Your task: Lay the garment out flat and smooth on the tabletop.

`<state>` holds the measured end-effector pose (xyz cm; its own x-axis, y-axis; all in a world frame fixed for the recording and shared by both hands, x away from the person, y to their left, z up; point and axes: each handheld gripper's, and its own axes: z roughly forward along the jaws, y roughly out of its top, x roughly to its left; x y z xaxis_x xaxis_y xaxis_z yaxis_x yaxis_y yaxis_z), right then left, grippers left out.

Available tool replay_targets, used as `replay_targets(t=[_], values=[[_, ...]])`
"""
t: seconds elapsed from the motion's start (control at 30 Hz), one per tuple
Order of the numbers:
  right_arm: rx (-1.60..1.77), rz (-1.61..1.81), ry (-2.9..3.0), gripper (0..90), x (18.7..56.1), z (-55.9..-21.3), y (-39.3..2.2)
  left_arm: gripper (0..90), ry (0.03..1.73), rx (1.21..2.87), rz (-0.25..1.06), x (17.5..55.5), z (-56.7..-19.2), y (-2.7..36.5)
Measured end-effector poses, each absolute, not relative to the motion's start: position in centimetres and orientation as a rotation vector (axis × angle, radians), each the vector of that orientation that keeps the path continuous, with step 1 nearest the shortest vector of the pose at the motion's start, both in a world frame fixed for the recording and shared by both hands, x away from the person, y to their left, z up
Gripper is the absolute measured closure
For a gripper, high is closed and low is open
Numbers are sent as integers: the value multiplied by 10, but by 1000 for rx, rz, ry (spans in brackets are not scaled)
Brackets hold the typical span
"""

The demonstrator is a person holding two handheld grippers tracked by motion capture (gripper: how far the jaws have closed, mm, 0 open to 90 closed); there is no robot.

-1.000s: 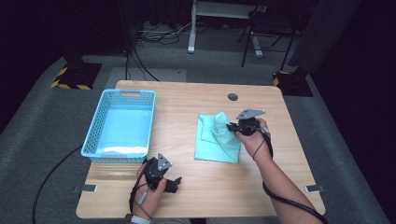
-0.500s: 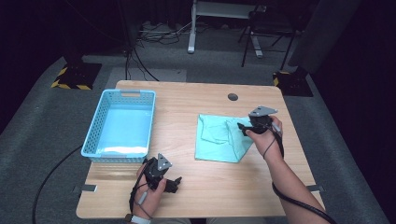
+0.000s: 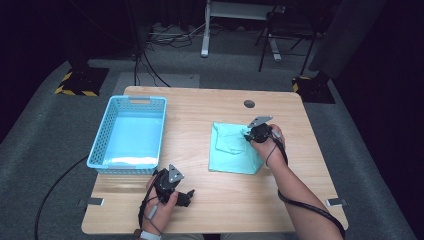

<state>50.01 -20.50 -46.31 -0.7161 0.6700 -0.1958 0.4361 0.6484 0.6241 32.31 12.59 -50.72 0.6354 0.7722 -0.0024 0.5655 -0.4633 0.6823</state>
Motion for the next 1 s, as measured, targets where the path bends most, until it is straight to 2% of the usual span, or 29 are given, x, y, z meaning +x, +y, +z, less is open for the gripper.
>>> replay_targets(t=[0.27,0.4,0.53,0.57,0.63,0.67,0.73,0.87,1.0], values=[[878,843,2380,882,467,-426,-252,0,1041,2195,406,323,-507,126],[888,867,2370,882,452,-420,-270,0,1041,2196,406,323,-507,126],[921,866,2359,876,421,-423,-302,0,1041,2195,406,323,-507,126],[945,862,2374,851,414,-424,-310,0,1041,2195,406,323,-507,126],[1025,821,2480,665,405,-431,-324,0,1042,2195,406,323,-507,126],[1066,785,2548,650,399,-437,-331,0,1043,2193,405,323,-507,126],[1062,801,2488,519,392,-438,-337,0,1043,2192,404,324,-507,125],[1038,925,2395,429,397,-431,-329,0,1048,2190,406,324,-507,125],[999,967,2389,369,415,-433,-299,0,1047,2190,406,324,-507,125]])
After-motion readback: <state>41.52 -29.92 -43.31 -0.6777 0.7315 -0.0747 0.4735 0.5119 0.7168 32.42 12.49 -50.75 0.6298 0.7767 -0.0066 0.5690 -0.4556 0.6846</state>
